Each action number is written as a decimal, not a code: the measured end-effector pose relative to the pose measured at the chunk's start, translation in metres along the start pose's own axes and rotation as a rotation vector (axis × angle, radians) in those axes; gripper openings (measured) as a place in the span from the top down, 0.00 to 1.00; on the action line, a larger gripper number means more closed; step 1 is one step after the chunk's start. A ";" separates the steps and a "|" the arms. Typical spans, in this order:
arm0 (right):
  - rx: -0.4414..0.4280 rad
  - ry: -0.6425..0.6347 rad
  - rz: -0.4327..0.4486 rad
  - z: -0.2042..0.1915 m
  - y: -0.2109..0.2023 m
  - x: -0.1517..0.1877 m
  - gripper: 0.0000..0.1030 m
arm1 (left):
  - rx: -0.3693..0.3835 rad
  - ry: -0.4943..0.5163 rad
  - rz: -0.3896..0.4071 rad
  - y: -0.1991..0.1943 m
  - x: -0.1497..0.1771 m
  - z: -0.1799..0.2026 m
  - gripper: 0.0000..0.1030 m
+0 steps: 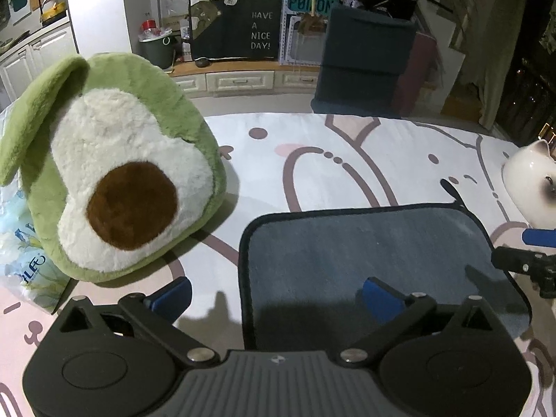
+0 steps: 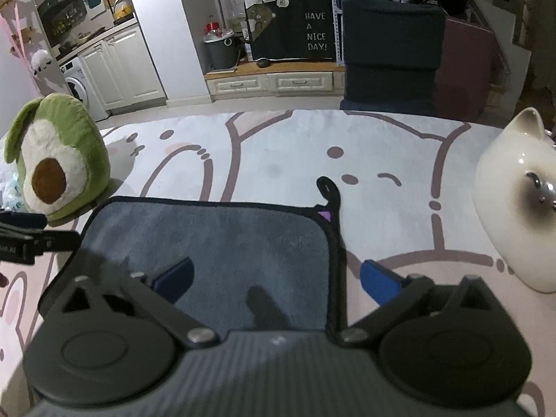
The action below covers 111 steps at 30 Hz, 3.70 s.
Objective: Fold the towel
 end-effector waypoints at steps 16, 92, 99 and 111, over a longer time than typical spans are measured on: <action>0.039 0.020 -0.010 -0.009 -0.033 0.012 0.00 | -0.009 -0.005 -0.002 -0.037 0.015 0.014 0.00; 0.091 -0.026 0.163 -0.057 -0.254 0.132 0.00 | -0.054 0.028 0.192 -0.253 0.141 0.072 0.00; 0.084 -0.027 0.184 -0.063 -0.273 0.146 0.00 | -0.068 0.035 0.221 -0.274 0.158 0.073 0.00; 0.084 -0.050 0.221 -0.077 -0.300 0.170 0.00 | -0.070 0.079 0.275 -0.306 0.184 0.083 0.00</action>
Point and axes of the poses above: each gripper's, at about its wrist camera, not at the fingertips, and y roughly the way its jaws point, z to its right, x to its underside, the point moved 5 cm from there along y, roughly the way its jaws point, and after that the axes turned 4 degrees about -z, right-handed, at the moved point
